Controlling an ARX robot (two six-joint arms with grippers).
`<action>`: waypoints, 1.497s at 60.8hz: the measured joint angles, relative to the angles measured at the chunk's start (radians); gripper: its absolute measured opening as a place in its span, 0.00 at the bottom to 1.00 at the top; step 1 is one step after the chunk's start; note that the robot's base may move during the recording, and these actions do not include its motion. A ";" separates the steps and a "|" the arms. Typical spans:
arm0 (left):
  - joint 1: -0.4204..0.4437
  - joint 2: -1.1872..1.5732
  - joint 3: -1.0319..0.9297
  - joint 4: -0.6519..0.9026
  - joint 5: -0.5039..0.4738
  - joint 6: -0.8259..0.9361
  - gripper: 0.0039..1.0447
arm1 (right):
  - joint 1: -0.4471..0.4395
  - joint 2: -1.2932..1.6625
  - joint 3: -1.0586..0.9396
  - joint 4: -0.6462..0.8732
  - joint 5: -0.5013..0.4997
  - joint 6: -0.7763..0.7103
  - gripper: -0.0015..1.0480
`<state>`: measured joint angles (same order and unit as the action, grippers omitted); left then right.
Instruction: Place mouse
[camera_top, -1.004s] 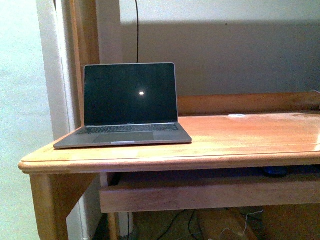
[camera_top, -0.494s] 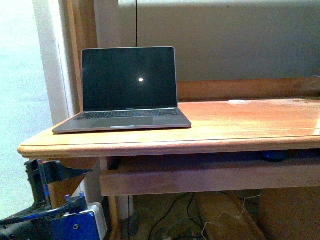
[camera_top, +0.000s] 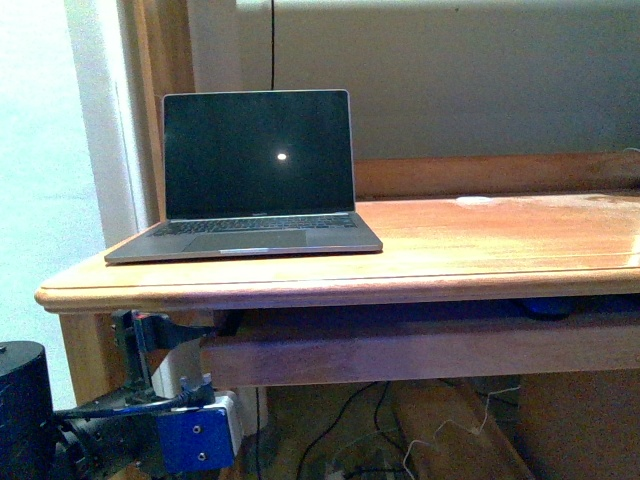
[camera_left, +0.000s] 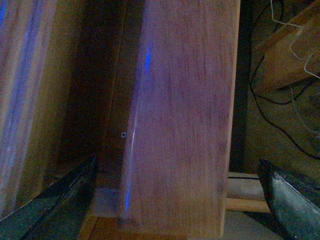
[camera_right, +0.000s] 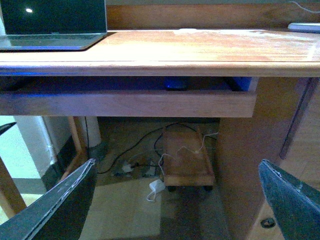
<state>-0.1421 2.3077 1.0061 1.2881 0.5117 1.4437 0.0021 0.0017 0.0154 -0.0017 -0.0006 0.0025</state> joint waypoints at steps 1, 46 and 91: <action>-0.001 0.004 0.006 -0.003 0.001 0.000 0.93 | 0.000 0.000 0.000 0.000 0.000 0.000 0.93; 0.012 -0.430 -0.106 -1.155 0.171 -0.192 0.93 | 0.000 0.000 0.000 0.000 0.000 0.000 0.93; -0.036 -1.343 -0.780 -0.555 -0.688 -1.425 0.36 | 0.018 0.019 0.011 -0.038 0.072 0.026 0.93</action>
<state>-0.1783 0.9649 0.2256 0.7326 -0.1761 0.0185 0.0200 0.0208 0.0261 -0.0395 0.0715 0.0288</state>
